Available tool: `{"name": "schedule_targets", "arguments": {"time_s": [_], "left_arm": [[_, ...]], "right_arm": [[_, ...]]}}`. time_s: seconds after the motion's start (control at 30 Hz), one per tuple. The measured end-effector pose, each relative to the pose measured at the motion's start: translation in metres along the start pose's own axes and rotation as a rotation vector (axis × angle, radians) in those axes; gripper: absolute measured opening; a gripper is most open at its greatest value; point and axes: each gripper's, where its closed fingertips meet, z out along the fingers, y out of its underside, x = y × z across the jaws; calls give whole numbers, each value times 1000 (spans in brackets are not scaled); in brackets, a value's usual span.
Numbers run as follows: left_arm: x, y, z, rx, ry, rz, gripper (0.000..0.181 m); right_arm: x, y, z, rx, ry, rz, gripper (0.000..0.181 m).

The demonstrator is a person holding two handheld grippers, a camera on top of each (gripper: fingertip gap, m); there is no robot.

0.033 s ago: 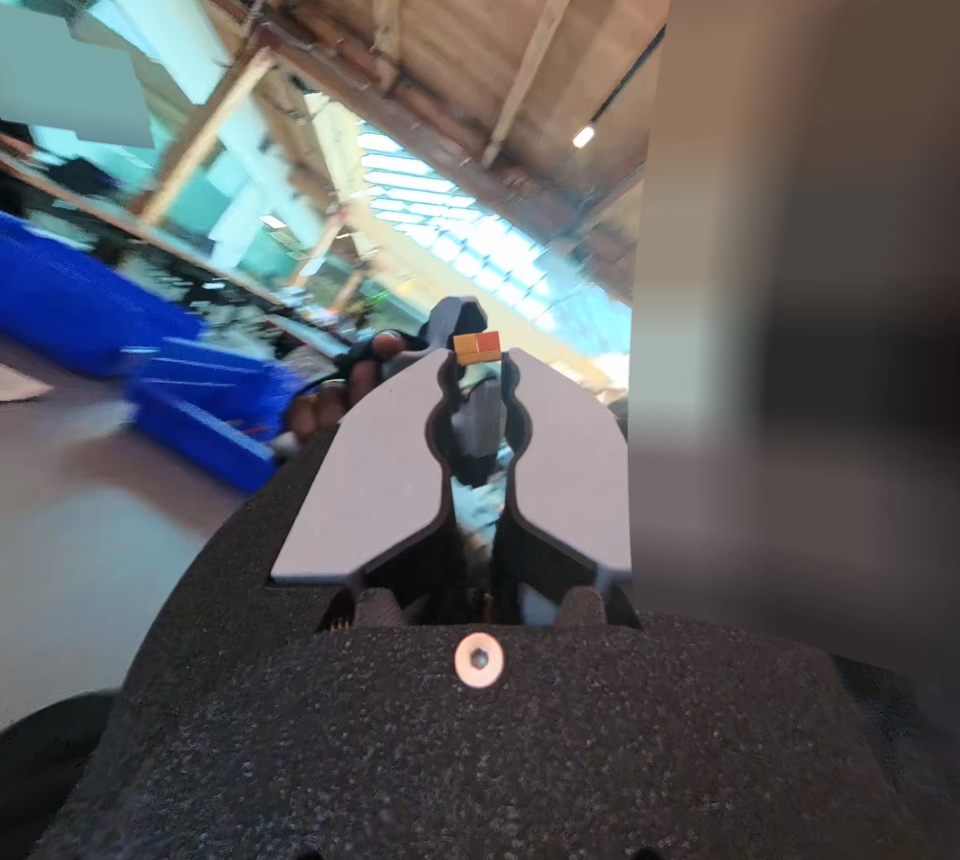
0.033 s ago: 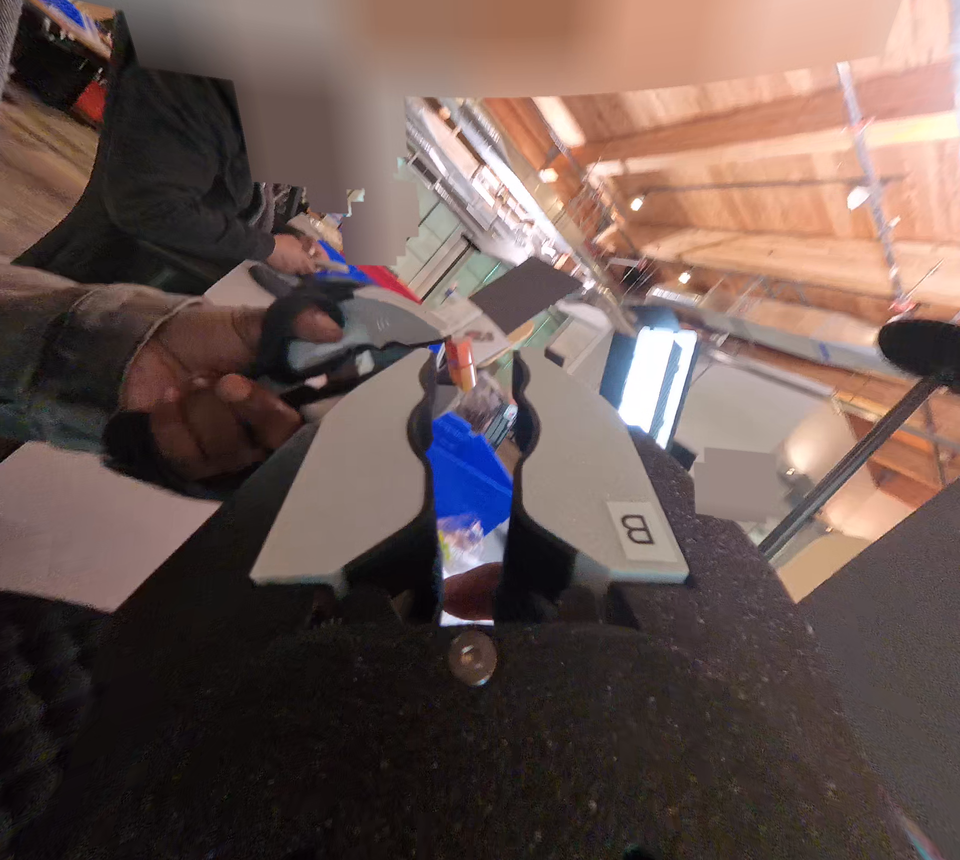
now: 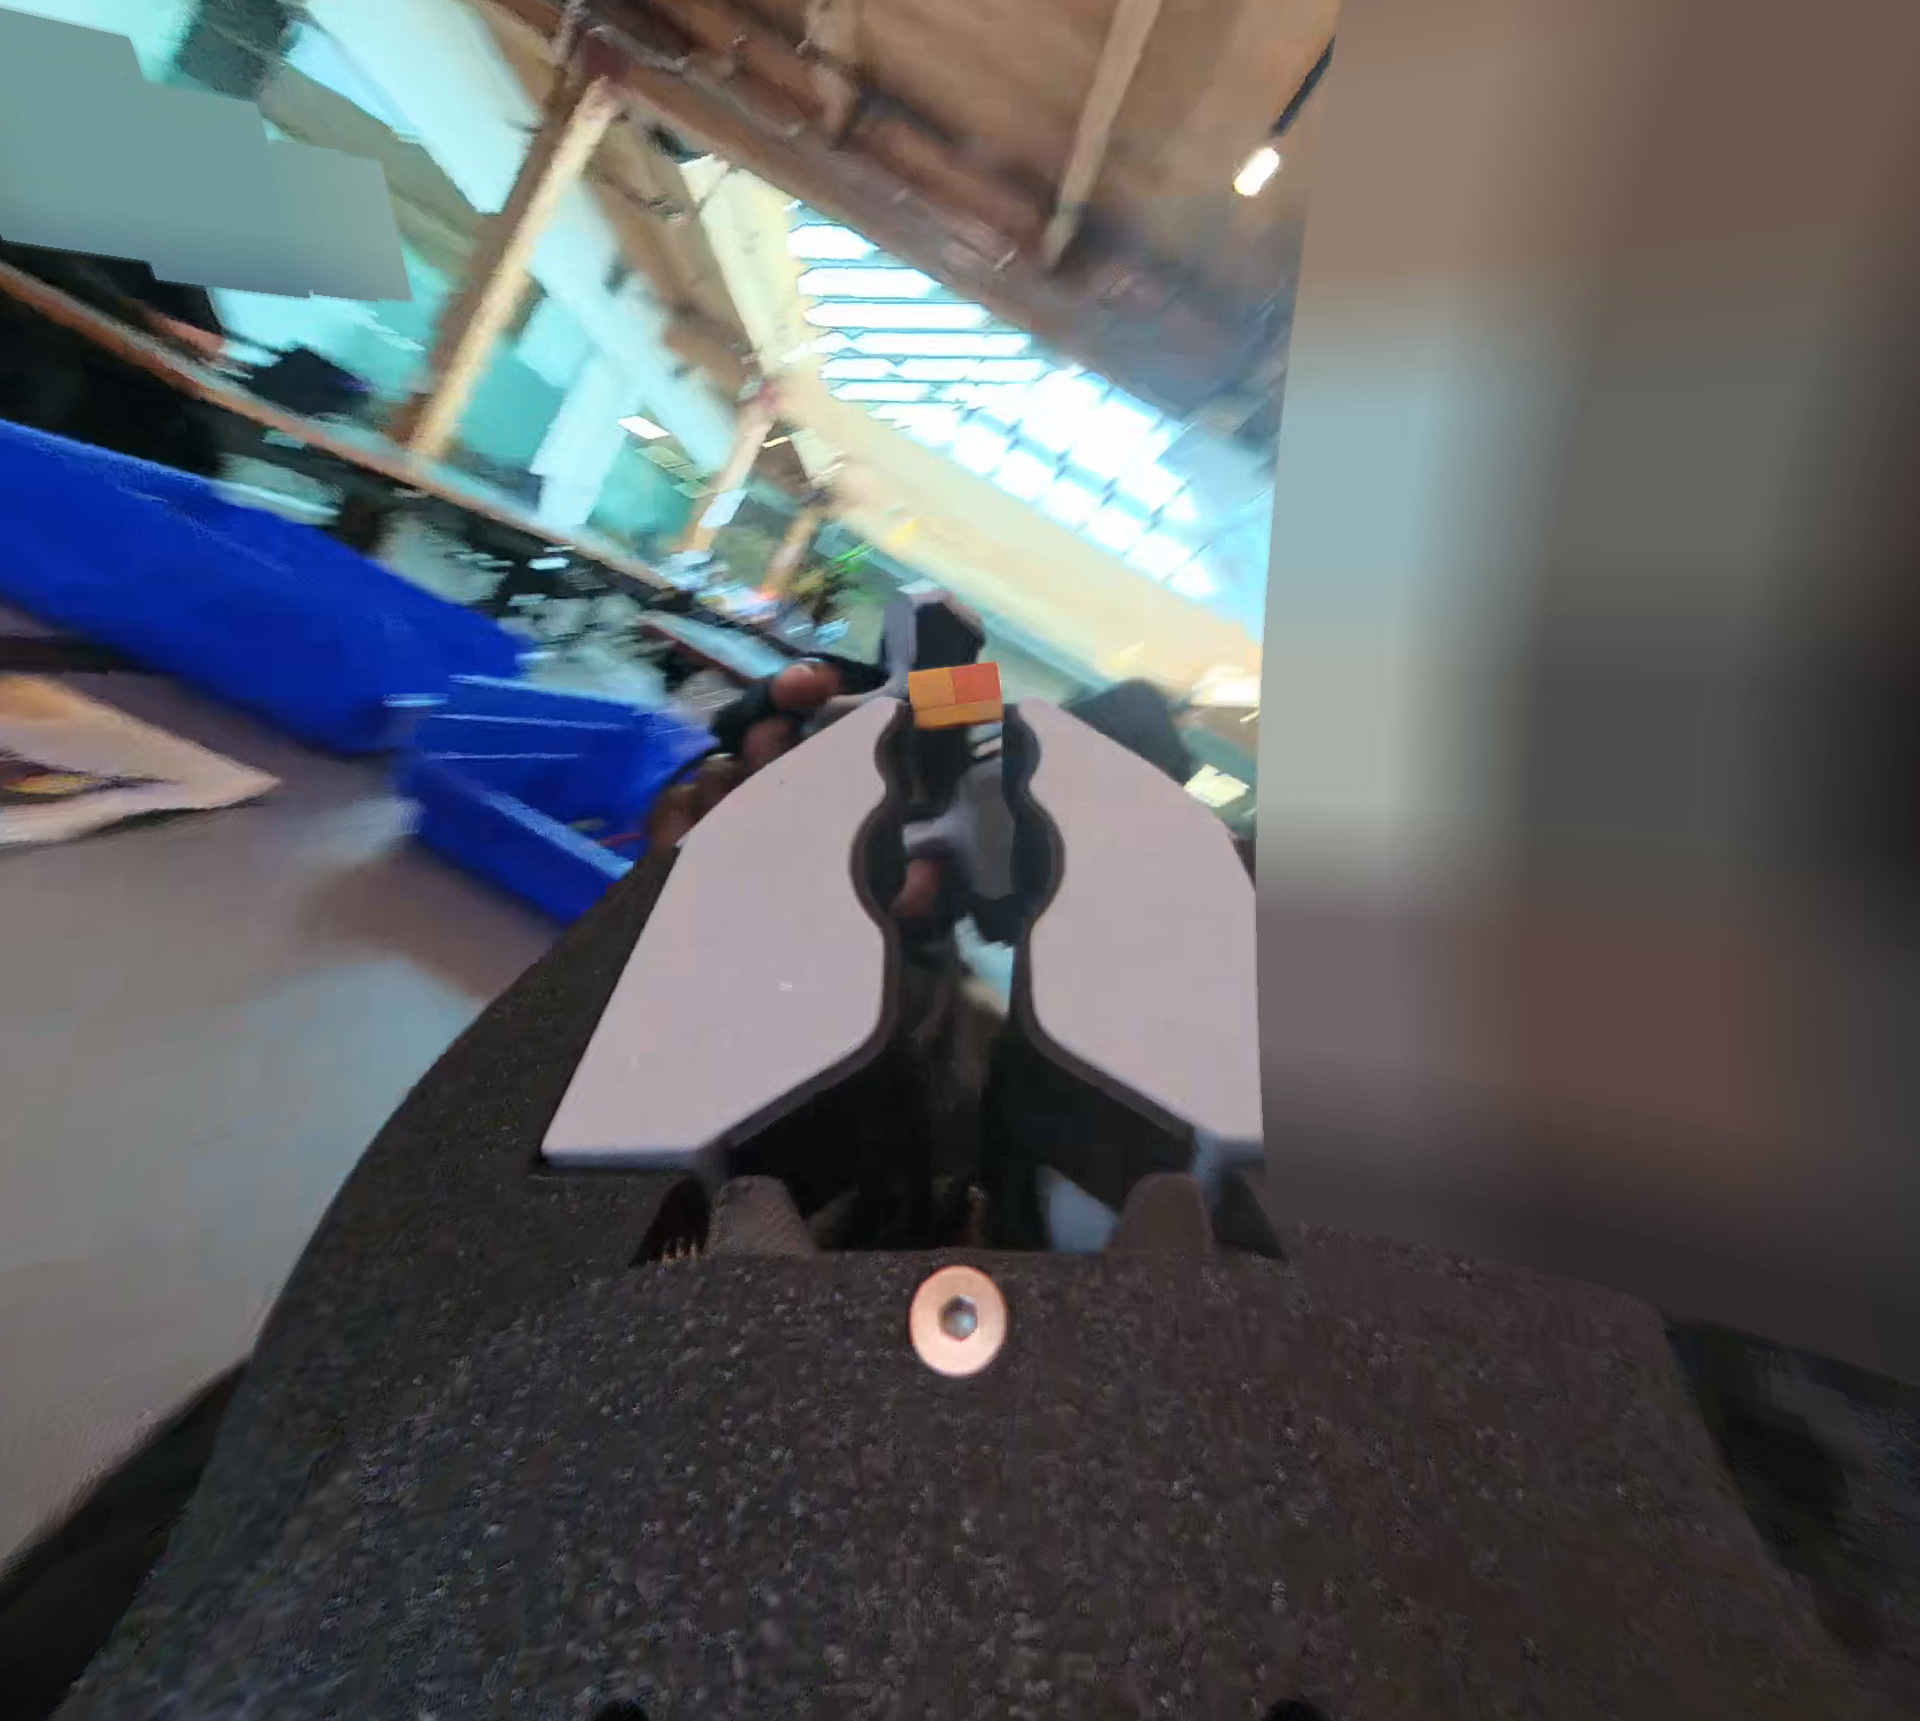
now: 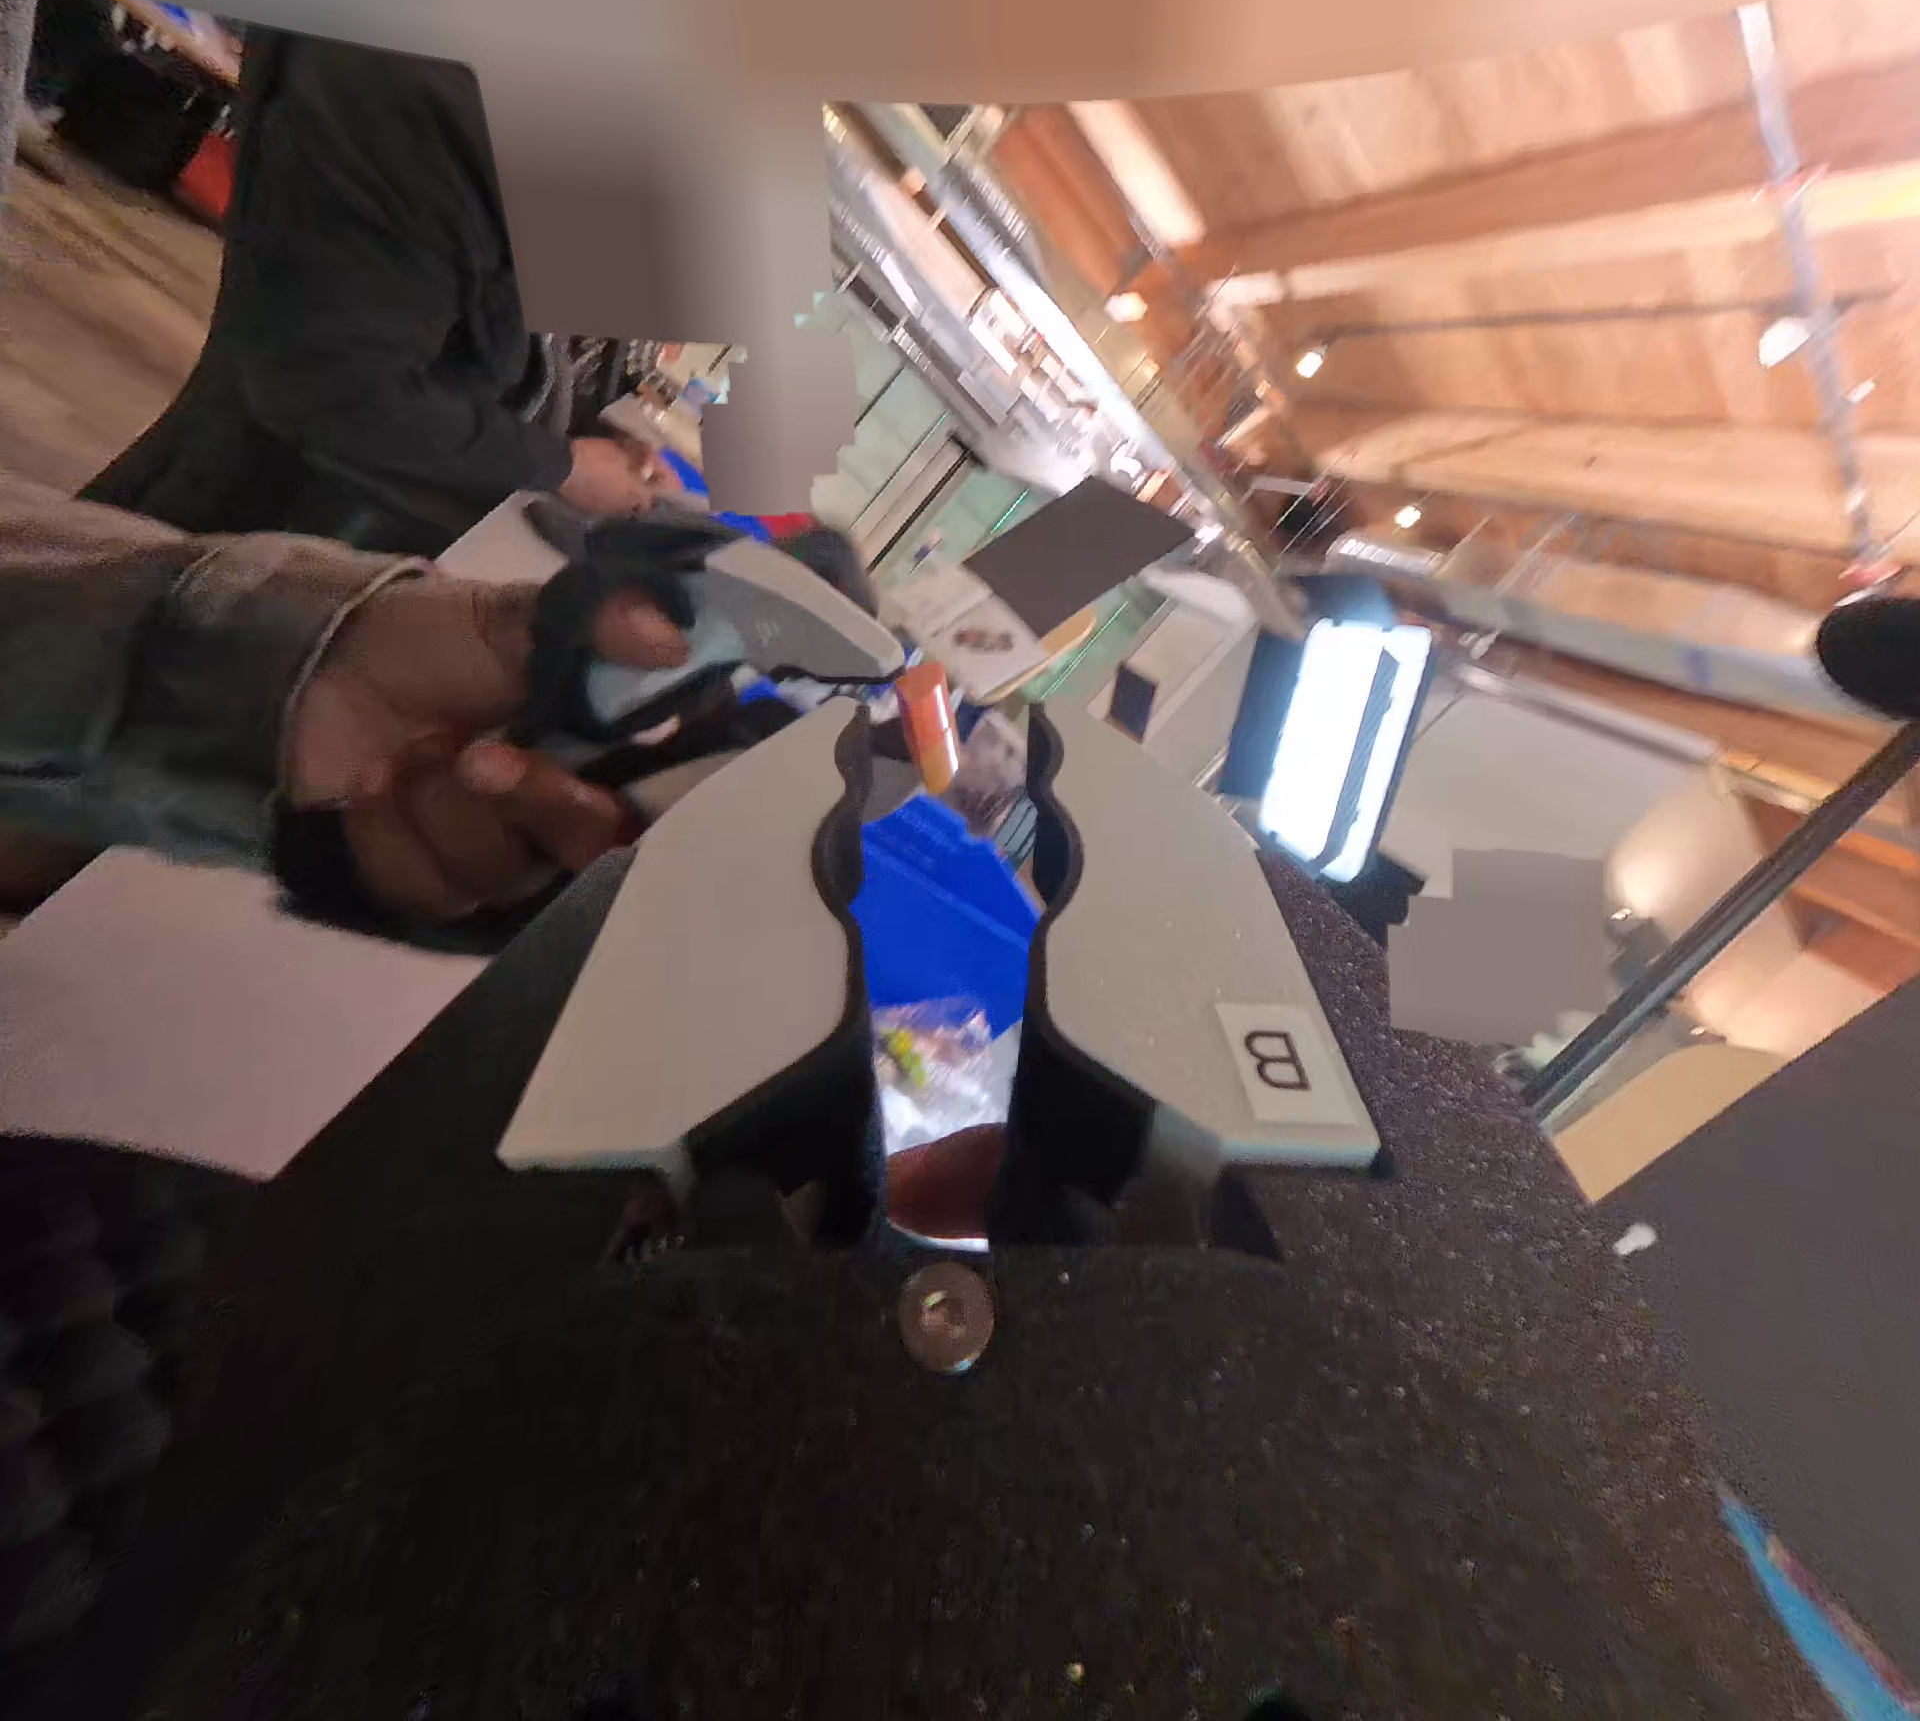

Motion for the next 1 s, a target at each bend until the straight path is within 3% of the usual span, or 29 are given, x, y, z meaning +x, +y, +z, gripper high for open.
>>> {"name": "schedule_targets", "arguments": {"time_s": [0.07,0.13,0.23,0.3,0.43,0.53,0.63,1.0], "left_arm": [[-9,3,-4,-116,-159,258,15],[-15,3,-8,-218,-281,503,15],[-16,9,-12,-360,-318,644,15],[-15,15,-13,-421,-300,661,15],[-15,22,-16,-475,-278,652,15],[-14,27,-15,-503,-257,640,15],[-16,31,-17,-539,-262,648,15],[-19,31,-11,-460,-240,594,15]], "right_arm": [[-3,9,0,-62,-40,75,26],[-5,18,1,-98,-107,321,30],[-7,17,-2,-48,-283,754,36],[-12,16,-6,-50,-407,871,28],[-29,26,-9,-183,-546,792,30],[-37,30,-9,-238,-607,754,18],[-39,32,-11,-246,-634,742,17],[-36,35,-13,-136,-529,772,17]]}}
